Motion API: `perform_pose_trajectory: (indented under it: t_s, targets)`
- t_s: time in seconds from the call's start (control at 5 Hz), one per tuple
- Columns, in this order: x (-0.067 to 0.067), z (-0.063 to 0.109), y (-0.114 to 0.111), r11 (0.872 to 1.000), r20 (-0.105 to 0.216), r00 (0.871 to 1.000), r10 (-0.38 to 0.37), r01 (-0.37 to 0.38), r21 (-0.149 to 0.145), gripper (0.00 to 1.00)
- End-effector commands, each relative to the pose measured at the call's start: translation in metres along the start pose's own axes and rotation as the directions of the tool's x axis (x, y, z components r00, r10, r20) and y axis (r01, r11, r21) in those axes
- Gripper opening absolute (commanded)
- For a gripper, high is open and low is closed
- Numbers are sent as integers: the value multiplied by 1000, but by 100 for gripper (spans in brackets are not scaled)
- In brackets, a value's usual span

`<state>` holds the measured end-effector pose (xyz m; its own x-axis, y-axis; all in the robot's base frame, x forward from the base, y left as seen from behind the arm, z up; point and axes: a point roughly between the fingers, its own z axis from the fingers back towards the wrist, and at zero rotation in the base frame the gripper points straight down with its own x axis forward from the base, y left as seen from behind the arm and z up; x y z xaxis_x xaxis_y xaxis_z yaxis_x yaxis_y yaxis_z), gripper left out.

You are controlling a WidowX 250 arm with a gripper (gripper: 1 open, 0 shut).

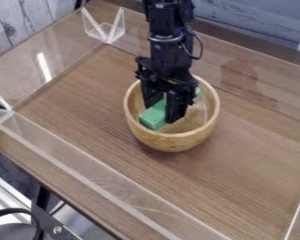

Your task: Put the green block in the brown bowl

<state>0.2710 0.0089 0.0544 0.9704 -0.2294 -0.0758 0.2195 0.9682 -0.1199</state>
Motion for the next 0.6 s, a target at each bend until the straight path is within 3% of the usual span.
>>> perform_pose_trajectory:
  t_s: [0.0, 0.4]
  targets:
    - [8, 11, 0, 1000, 43, 999, -10, 9, 17, 0]
    - [10, 12, 0, 1000, 42, 999, -9, 8, 17, 0]
